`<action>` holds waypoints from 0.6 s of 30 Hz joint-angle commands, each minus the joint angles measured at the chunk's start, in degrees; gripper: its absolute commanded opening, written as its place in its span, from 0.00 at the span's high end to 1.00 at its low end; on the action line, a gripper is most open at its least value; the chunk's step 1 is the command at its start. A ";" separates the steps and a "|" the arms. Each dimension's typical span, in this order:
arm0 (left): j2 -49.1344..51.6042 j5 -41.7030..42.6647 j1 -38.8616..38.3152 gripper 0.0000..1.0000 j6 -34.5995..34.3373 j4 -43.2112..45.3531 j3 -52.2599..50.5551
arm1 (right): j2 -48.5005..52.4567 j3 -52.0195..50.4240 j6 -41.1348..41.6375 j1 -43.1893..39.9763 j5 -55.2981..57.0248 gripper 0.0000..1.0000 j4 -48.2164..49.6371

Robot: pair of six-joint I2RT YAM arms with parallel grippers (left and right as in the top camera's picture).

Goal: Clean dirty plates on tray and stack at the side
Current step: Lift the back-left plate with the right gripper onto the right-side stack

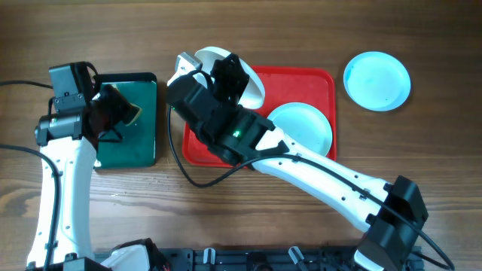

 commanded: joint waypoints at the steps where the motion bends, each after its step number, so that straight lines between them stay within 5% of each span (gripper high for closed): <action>1: -0.83 0.68 0.22 0.96 -0.55 0.17 0.11 | -1.03 1.11 2.89 -0.33 1.64 0.96 0.02; 5: -0.83 0.68 0.22 0.96 -0.55 0.17 0.11 | -1.05 1.09 8.13 -2.27 -2.51 0.96 -1.77; 8: -0.83 0.68 0.22 0.96 -0.55 0.17 0.11 | -1.03 1.09 18.40 -5.88 -16.31 0.96 -7.96; 14: -0.83 0.68 0.22 0.96 -0.52 0.15 0.11 | -1.03 1.05 45.29 -24.13 -54.21 0.96 -14.05; 18: -0.83 0.68 0.22 0.96 -0.55 0.15 0.11 | -1.03 1.05 50.97 -36.33 -62.95 0.96 -16.70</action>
